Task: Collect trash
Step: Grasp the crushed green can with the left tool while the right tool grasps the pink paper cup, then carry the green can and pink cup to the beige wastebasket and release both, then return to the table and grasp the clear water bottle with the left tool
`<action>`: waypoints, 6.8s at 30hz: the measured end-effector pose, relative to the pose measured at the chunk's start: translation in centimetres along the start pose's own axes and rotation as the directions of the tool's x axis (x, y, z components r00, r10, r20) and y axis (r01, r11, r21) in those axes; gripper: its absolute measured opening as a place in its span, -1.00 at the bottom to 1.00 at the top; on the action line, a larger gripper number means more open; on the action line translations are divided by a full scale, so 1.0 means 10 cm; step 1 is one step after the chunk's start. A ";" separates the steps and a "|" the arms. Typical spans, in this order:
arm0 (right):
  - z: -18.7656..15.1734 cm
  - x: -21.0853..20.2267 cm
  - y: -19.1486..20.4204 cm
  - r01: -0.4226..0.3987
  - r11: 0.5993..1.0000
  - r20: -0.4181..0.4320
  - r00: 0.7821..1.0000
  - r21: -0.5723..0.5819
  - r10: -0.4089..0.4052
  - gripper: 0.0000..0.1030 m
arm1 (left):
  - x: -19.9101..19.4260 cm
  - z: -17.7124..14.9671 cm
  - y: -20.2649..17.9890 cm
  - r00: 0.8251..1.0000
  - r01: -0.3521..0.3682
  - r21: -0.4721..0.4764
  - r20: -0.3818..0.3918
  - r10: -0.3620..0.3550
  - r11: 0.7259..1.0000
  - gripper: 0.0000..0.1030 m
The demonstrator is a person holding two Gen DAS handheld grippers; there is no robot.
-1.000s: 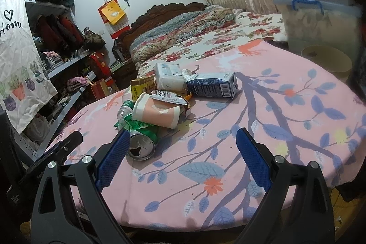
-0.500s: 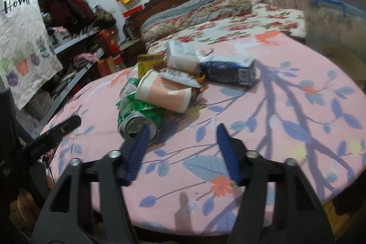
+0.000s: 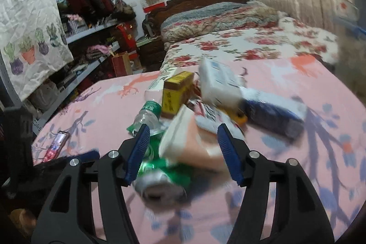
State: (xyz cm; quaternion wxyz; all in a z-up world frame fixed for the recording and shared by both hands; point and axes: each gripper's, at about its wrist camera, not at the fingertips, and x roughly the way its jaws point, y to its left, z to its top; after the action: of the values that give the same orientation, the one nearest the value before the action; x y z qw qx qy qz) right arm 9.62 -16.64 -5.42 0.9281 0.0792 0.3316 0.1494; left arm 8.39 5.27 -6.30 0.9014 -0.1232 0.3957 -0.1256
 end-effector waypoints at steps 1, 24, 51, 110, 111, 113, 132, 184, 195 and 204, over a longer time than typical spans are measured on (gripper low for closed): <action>0.02 0.09 0.02 0.014 1.000 -0.022 1.000 -0.022 -0.015 0.13 | 0.04 0.00 0.00 1.000 0.003 0.004 -0.014 -0.003 1.000 0.24; -0.65 -0.22 -0.78 0.118 0.989 -0.137 0.985 0.092 -0.104 0.11 | 0.70 0.11 0.01 0.881 0.366 -0.281 -0.203 -0.427 0.887 0.24; -0.47 0.24 -0.99 -0.272 0.938 -0.257 0.911 0.214 0.322 -0.26 | 0.21 0.05 0.05 0.886 0.410 -0.234 -0.131 -0.446 0.882 -0.80; -0.60 -0.61 -2.01 -0.043 0.909 -0.089 0.992 0.414 0.087 -0.43 | 0.29 0.23 -0.87 0.817 0.539 -0.038 -0.218 -0.534 0.841 -0.80; -0.60 -0.62 -2.03 -0.048 0.906 -0.081 0.993 0.420 0.090 -0.43 | 0.32 0.25 -0.93 0.813 0.543 -0.034 -0.227 -0.536 0.839 -0.80; -0.60 -0.65 -2.08 -0.050 0.903 -0.069 0.994 0.428 0.088 -0.43 | 0.37 0.27 -1.04 0.809 0.547 -0.026 -0.241 -0.536 0.837 -0.80; -0.42 -1.33 -3.39 0.054 0.829 0.088 0.988 0.556 -0.124 -0.43 | 1.39 0.79 -2.98 0.737 0.631 0.152 -0.425 -0.527 0.761 -0.80; -0.28 -0.33 -2.39 0.142 0.815 0.003 0.985 0.561 -0.173 0.17 | 0.45 0.72 -0.26 0.995 0.079 0.007 -0.059 -0.078 0.997 0.21; -0.28 -0.31 -2.40 0.180 0.818 -0.017 0.979 0.547 -0.204 0.17 | 0.62 0.79 -0.18 0.995 0.083 -0.027 -0.061 -0.084 0.996 0.28; -0.24 -0.29 -2.24 0.233 0.851 -0.028 0.968 0.471 -0.250 0.18 | 0.63 0.80 -0.15 0.993 0.103 -0.036 -0.059 -0.105 0.994 0.28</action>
State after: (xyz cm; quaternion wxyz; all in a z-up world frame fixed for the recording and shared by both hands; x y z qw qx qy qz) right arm 11.02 -38.63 -11.05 0.8979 0.2624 0.3492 -0.0546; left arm 18.31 2.80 -4.89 0.8791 -0.1548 0.4179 -0.1694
